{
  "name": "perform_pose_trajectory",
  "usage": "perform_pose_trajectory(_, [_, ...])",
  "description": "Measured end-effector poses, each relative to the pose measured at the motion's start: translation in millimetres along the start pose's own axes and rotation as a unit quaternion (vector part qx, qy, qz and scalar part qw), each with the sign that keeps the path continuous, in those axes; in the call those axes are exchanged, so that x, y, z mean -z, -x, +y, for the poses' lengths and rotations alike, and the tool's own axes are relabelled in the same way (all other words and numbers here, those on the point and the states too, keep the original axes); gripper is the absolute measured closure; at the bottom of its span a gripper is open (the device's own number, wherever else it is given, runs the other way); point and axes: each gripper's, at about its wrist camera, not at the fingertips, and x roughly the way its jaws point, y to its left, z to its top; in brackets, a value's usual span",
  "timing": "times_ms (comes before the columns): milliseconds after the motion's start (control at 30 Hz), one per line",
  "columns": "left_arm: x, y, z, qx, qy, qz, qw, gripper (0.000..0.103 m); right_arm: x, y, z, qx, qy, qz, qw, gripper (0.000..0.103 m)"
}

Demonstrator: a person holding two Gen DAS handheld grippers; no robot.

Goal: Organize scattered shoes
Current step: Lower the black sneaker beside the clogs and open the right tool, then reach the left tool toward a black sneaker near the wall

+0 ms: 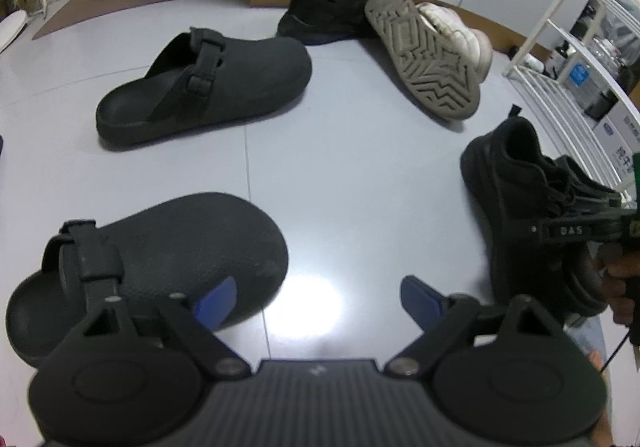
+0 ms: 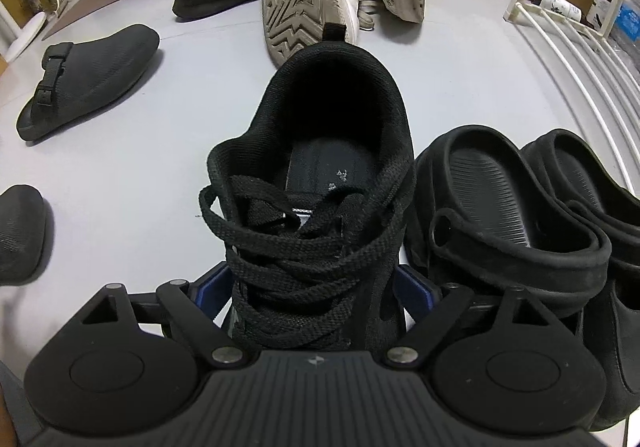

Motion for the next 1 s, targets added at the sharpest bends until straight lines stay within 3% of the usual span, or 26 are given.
perform_pose_trajectory(233, [-24,6,2,-0.004,-0.014,-0.034,0.9993,0.014,6,33,-5,0.001,0.001,-0.025,1.0,0.014])
perform_pose_trajectory(467, [-66,9,-5,-0.007,-0.048,-0.066,0.9967,0.014,28,51,-11,-0.048,-0.017,-0.022,0.998,0.014])
perform_pose_trajectory(633, [-110,16,-11,0.008,-0.056,-0.067,0.9961,0.014,33,60,-17,-0.04,-0.018,-0.036,0.998,0.013])
perform_pose_trajectory(867, [-186,34,-30,0.005,-0.077,-0.088,0.9931,0.012,28,78,-29,-0.029,-0.009,-0.098,0.995,0.005])
perform_pose_trajectory(1000, [-226,37,-47,-0.016,-0.1,-0.11,0.9888,0.012,24,82,-38,-0.039,-0.024,-0.108,0.993,0.003])
